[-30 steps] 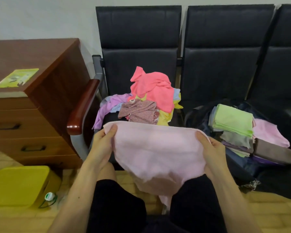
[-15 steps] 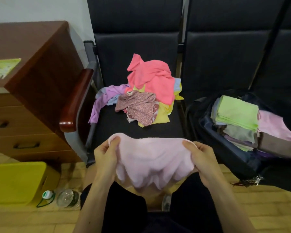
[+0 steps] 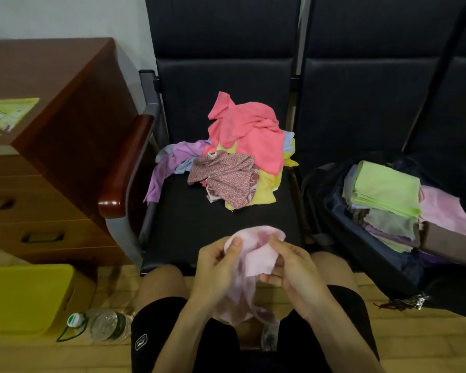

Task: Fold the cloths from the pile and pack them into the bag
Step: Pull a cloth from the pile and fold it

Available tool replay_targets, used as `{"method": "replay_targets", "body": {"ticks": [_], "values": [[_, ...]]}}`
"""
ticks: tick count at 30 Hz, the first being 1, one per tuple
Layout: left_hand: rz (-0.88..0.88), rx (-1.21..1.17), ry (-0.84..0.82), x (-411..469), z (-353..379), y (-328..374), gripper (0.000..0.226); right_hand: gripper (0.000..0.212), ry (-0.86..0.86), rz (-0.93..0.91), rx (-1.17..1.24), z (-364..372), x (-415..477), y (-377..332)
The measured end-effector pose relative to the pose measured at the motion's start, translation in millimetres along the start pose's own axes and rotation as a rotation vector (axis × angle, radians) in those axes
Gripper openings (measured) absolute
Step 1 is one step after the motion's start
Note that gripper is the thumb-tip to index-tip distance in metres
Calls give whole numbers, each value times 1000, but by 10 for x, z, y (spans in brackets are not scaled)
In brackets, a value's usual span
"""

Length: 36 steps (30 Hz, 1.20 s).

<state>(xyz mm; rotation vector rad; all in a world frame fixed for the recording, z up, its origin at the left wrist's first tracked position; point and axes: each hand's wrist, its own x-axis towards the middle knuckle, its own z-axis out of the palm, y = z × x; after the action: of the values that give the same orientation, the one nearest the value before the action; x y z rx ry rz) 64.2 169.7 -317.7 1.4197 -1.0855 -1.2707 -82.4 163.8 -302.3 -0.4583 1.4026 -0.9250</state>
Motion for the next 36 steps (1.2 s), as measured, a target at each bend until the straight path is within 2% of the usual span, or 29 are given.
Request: {"method": "replay_targets", "body": {"ticks": [10,15,19,21,24,28,30,32,34,36], "values": [[148,-58,-199,-21,-8,54,30,32,-130,-116,-98,24,-82,-22],[212,-52,-290,-13,-31,76,27,26,-147,-133,-57,60,-131,-95],[258,-81,-373,-13,-55,126,52,25,-184,-114,11,51,-127,-157],[273,-83,-342,-19,-41,149,56,24,-190,-109,22,55,-118,-160],[292,-71,-273,-38,-15,148,48,23,-202,-98,34,73,-118,-153],[305,12,-233,11,-56,144,25,32,-238,-3,-33,43,-93,-157],[320,70,-231,54,-101,175,23,41,-213,112,-58,-3,-33,-119],[325,119,-224,112,-172,218,21,41,-121,147,-123,-86,92,-93],[345,183,-202,187,-245,237,17,36,17,20,-292,-212,204,-170],[377,243,-164,243,-305,229,17,34,95,-213,-411,-282,213,-365]]}}
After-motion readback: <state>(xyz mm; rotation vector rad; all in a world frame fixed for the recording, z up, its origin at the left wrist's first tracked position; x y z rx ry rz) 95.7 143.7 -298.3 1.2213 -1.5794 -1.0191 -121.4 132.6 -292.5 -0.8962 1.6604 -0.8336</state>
